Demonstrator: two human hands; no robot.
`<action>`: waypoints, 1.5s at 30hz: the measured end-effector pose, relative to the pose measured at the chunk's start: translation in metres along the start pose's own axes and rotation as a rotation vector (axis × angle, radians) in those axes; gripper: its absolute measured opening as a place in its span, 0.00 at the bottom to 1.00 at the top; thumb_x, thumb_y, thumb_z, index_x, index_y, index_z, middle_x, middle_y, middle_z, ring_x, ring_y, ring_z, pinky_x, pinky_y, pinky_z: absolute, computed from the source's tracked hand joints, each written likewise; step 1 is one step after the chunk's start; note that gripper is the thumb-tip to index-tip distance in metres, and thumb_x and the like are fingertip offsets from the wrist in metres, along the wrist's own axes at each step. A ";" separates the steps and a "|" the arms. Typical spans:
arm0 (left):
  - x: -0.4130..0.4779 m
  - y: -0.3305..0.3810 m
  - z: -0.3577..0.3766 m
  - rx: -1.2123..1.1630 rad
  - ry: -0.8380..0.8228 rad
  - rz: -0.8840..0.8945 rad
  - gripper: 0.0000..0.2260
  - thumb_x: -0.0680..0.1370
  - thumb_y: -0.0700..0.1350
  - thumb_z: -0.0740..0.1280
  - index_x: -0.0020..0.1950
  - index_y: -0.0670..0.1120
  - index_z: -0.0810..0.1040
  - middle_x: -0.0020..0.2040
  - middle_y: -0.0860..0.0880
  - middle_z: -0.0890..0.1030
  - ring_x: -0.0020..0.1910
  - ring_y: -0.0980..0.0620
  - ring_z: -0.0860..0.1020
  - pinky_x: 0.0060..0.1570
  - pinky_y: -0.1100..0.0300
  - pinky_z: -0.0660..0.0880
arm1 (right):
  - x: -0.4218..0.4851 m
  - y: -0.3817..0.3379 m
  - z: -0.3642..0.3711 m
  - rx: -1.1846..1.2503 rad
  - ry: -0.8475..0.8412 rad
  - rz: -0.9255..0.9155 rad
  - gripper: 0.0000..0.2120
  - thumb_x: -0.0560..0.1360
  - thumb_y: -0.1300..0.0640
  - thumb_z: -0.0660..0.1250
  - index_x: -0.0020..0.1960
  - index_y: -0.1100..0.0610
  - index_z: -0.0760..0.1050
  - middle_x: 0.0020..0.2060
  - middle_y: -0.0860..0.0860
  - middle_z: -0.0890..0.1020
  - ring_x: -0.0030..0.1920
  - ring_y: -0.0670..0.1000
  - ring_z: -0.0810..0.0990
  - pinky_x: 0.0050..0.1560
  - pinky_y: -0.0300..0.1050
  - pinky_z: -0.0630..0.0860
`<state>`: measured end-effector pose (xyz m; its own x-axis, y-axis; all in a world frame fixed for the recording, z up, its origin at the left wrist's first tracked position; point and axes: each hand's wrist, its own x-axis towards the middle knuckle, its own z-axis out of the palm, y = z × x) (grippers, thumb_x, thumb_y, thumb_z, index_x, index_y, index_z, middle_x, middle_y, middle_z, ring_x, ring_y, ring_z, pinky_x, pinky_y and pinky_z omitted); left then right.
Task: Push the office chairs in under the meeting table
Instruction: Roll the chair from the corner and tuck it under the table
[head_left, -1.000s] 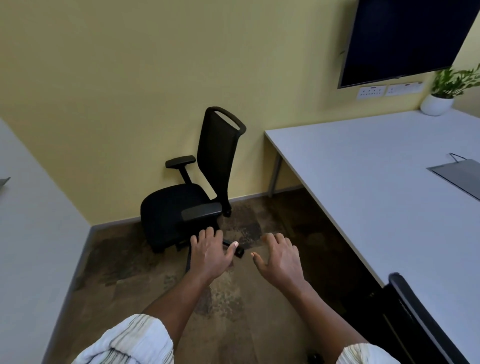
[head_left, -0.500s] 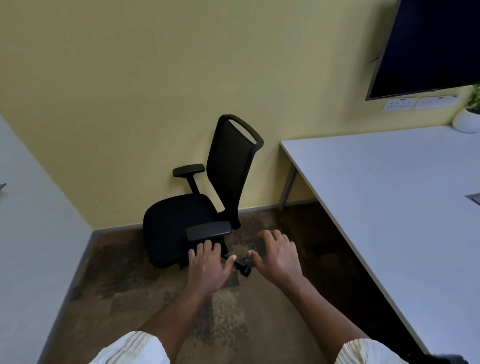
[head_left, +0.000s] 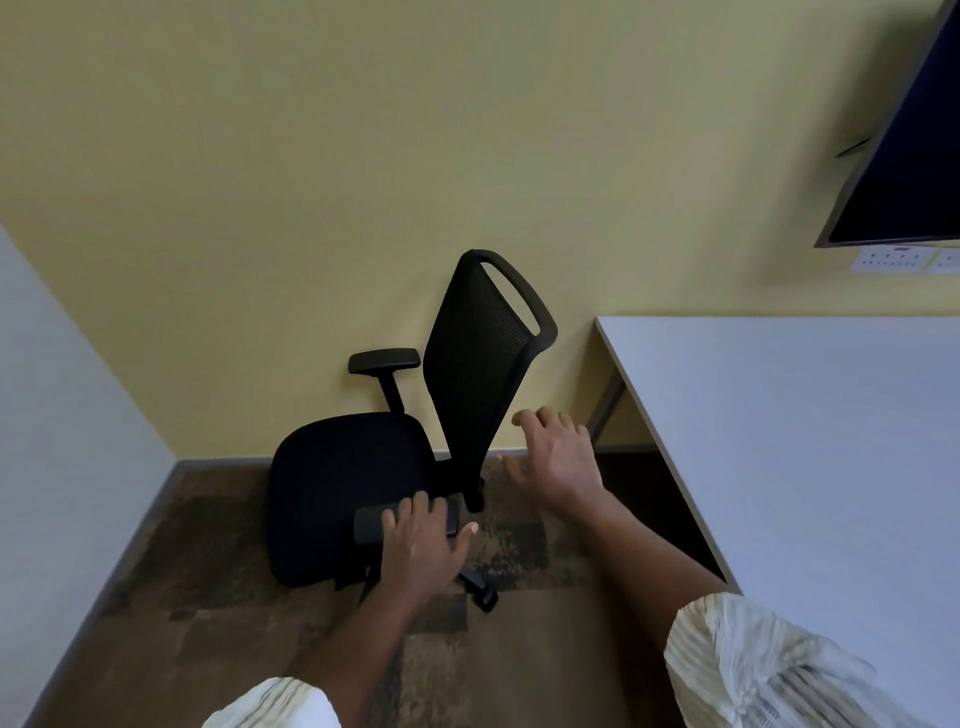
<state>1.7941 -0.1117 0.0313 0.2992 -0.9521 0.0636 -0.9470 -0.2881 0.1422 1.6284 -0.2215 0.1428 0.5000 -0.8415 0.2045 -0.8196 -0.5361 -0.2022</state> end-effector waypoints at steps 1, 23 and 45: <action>0.014 0.002 0.004 -0.016 -0.002 -0.016 0.27 0.79 0.68 0.49 0.59 0.50 0.77 0.56 0.49 0.76 0.57 0.47 0.74 0.57 0.48 0.69 | 0.020 0.006 0.001 -0.007 0.008 -0.003 0.25 0.79 0.38 0.65 0.70 0.50 0.68 0.64 0.53 0.76 0.62 0.55 0.75 0.63 0.54 0.73; 0.167 -0.009 0.176 -0.111 -0.347 -0.178 0.31 0.79 0.66 0.56 0.74 0.47 0.67 0.74 0.43 0.68 0.75 0.40 0.63 0.73 0.39 0.58 | 0.211 0.089 0.065 -0.449 -0.125 -0.177 0.39 0.78 0.36 0.63 0.82 0.48 0.52 0.82 0.62 0.45 0.82 0.63 0.44 0.79 0.67 0.47; 0.121 -0.067 0.217 -0.093 -0.459 -0.370 0.34 0.81 0.65 0.54 0.83 0.48 0.54 0.84 0.43 0.47 0.82 0.38 0.44 0.75 0.31 0.50 | 0.116 0.003 0.086 -0.362 -0.062 -0.039 0.39 0.74 0.32 0.67 0.77 0.53 0.65 0.76 0.66 0.62 0.77 0.67 0.60 0.73 0.72 0.59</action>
<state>1.8687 -0.2295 -0.1845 0.5061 -0.7434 -0.4373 -0.7693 -0.6183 0.1610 1.7080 -0.3267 0.0832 0.5398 -0.8292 0.1451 -0.8399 -0.5190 0.1590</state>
